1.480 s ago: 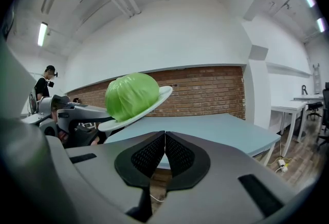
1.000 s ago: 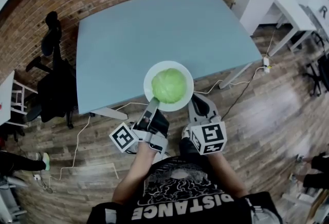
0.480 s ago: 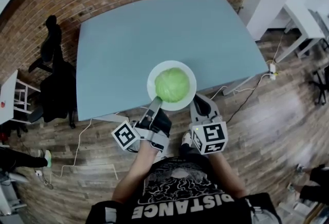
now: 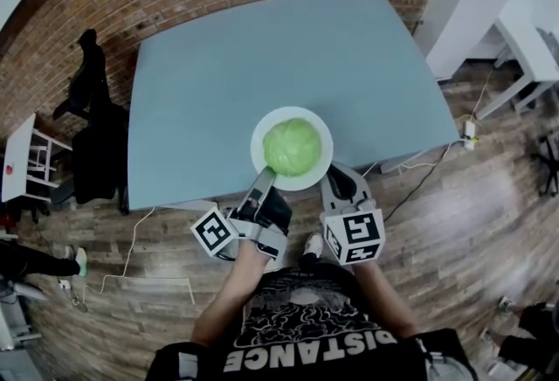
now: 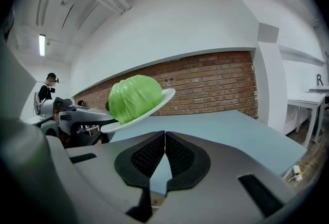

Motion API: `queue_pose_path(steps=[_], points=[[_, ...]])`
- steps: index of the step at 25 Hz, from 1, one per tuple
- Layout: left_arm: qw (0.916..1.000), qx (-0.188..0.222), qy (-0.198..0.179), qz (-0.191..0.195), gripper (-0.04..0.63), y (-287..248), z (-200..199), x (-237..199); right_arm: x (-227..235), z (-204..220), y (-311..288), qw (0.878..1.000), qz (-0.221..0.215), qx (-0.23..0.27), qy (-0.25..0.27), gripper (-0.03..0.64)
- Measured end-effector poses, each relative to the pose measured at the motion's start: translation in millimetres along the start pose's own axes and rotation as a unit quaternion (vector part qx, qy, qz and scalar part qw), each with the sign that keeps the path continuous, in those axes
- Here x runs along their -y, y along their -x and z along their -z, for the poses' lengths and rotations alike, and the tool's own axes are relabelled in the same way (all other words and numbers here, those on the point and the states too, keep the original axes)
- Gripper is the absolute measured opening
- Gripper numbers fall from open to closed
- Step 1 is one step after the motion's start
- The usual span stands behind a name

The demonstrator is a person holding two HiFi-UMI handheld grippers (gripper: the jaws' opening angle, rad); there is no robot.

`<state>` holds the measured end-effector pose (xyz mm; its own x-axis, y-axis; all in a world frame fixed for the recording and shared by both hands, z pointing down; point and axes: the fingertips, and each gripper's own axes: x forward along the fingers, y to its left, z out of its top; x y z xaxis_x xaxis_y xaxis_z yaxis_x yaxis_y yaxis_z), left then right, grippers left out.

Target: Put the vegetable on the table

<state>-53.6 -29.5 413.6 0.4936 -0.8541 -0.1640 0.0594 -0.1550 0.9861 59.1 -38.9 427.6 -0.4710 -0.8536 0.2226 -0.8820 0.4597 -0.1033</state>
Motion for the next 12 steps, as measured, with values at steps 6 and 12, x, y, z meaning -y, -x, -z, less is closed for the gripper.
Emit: queue_pose_path(steps=[6, 12], points=[[0.9999, 0.007, -0.010, -0.004, 0.014, -18.4, 11.1, -2.4, 22.0, -4.4, -6.3, 1.000, -0.014, 0.002, -0.004, 0.009], [0.9998, 0.014, -0.011, -0.005, 0.015, -28.0, 17.9, -4.1, 32.1, -7.8, -7.7, 1.000, -0.024, 0.007, -0.003, 0.009]])
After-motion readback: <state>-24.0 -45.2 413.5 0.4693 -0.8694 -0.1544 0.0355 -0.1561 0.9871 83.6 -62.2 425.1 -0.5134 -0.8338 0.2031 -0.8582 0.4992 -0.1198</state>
